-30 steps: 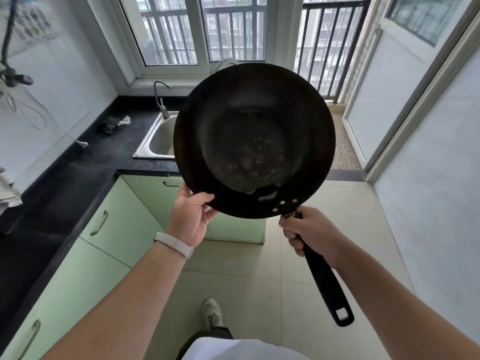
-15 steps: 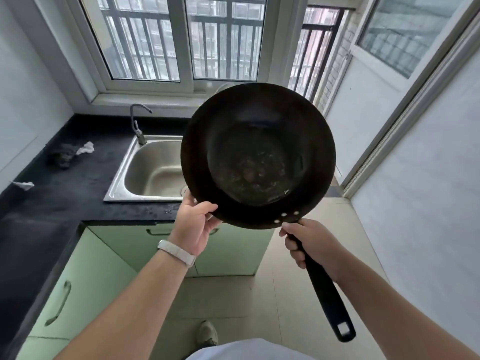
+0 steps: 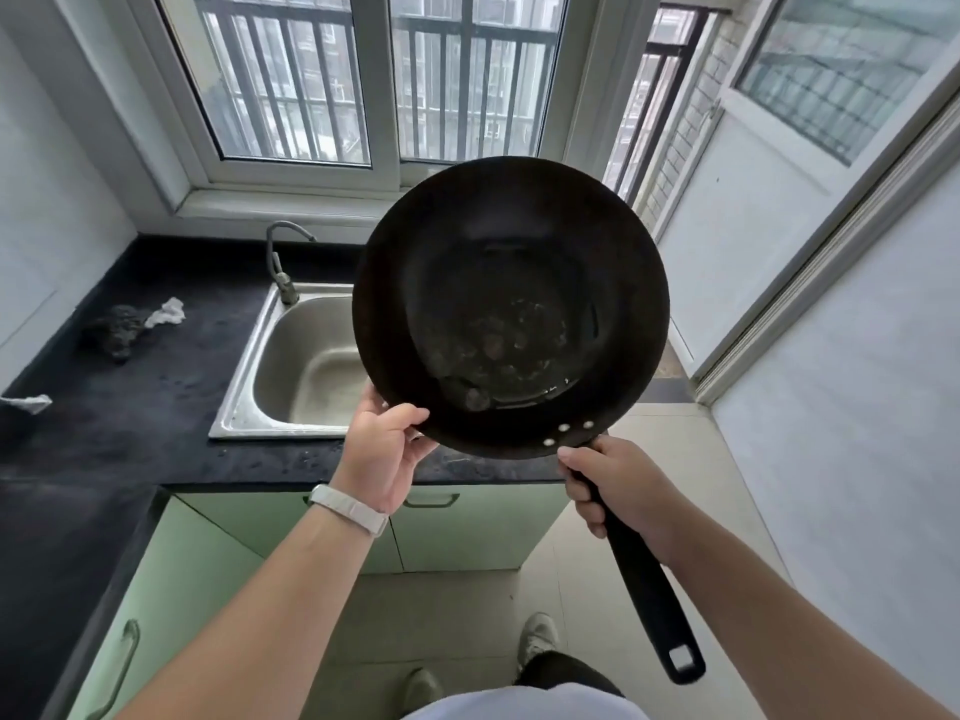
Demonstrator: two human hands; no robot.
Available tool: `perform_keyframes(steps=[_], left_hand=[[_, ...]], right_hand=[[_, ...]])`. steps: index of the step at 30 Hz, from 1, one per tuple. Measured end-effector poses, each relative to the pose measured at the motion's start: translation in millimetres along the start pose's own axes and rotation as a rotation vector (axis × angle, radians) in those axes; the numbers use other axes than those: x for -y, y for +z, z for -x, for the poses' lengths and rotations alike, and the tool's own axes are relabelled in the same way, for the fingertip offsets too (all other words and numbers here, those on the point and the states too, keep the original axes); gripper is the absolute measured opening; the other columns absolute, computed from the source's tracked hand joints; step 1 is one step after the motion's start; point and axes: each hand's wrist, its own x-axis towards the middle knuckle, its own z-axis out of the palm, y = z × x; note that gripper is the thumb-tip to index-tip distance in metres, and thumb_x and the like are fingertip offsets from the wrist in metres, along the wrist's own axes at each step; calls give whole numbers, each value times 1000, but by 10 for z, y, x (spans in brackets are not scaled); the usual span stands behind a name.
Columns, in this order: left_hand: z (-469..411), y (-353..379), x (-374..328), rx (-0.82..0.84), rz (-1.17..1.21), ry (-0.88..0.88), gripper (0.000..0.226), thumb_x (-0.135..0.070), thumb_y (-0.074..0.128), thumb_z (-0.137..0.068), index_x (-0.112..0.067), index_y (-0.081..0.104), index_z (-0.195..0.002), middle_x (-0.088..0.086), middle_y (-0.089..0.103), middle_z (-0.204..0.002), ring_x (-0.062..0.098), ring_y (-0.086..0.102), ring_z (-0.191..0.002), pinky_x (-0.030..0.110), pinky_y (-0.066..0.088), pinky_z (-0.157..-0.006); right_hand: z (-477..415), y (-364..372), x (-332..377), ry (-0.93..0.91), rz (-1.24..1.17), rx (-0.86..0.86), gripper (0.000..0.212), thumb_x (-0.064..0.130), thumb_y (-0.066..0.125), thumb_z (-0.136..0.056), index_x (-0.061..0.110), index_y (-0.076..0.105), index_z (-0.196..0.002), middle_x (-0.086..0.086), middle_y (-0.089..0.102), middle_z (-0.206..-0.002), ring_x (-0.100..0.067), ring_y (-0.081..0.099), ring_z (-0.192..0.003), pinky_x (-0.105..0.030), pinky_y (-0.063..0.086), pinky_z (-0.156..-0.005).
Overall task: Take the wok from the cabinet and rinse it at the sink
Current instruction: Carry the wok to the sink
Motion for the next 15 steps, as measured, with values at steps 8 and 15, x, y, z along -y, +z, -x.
perform_keyframes(steps=[8,15], left_hand=[[-347,194,66,-88,-57,57,54,18,39,-89,-24,62,-116,9,67,-99,25,70,-87,42,59,-72],[-679,597,422,-254,-49,60,61,19,39,-88,-21,55,-131,10,67,-107,25,67,-89,42,59,-71]], right_hand=[[-516,-312,30,-12,-2,109,28,17,51,-102,11,53,-75,-1,46,-55,-15,39,-41,-26,38,-41],[-1042,-942,74,32,59,236,25,18,53,-100,11,54,-77,-1,47,-56,-15,41,-42,-25,38,-40]])
